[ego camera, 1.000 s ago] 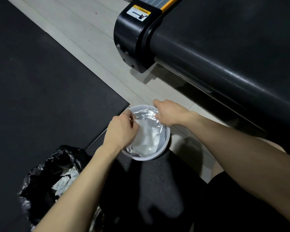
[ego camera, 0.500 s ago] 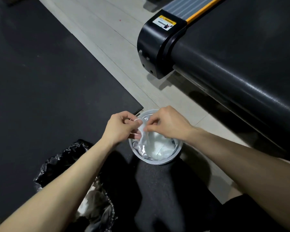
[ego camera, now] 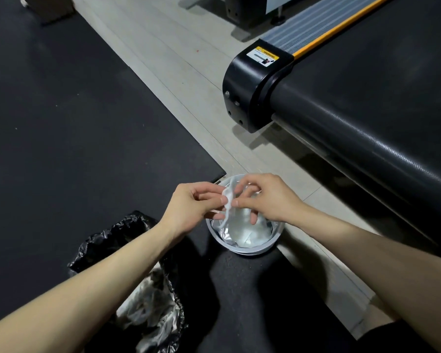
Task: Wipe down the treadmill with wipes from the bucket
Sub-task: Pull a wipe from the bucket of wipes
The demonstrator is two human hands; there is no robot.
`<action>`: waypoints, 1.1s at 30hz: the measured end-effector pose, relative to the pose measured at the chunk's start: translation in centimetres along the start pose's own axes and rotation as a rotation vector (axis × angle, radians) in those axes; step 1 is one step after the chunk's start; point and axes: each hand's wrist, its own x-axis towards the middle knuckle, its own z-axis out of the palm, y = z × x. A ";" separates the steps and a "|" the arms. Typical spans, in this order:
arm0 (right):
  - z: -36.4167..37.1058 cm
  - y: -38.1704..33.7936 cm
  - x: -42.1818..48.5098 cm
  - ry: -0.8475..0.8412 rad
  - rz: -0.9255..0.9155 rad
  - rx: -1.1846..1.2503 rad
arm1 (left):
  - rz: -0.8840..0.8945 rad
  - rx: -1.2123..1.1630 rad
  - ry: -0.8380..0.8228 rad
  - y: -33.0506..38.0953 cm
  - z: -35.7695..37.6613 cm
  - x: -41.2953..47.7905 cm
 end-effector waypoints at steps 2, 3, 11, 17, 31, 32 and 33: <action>0.1 -0.8 -0.6 0.040 -0.084 -0.057 | 0.028 0.071 0.017 0.2 0.1 -0.3; 0.2 -1.1 -0.9 0.050 -0.124 -0.093 | 0.043 0.107 0.016 0.2 -0.1 -0.6; 1.0 -1.6 -2.4 0.098 -0.227 -0.094 | 0.063 0.032 -0.014 0.4 -0.8 -2.9; 0.3 -1.6 -3.4 0.196 -0.211 -0.072 | 0.039 -0.026 -0.056 0.8 -0.2 -1.8; 0.8 -2.6 -3.6 0.131 -0.138 0.026 | -0.038 -0.112 -0.035 0.3 0.5 -2.0; 0.9 -2.6 -3.6 0.131 -0.133 0.021 | -0.050 -0.119 -0.036 0.2 0.4 -2.0; 1.0 -2.6 -3.6 0.133 -0.129 0.005 | -0.062 -0.129 -0.037 0.0 0.3 -2.0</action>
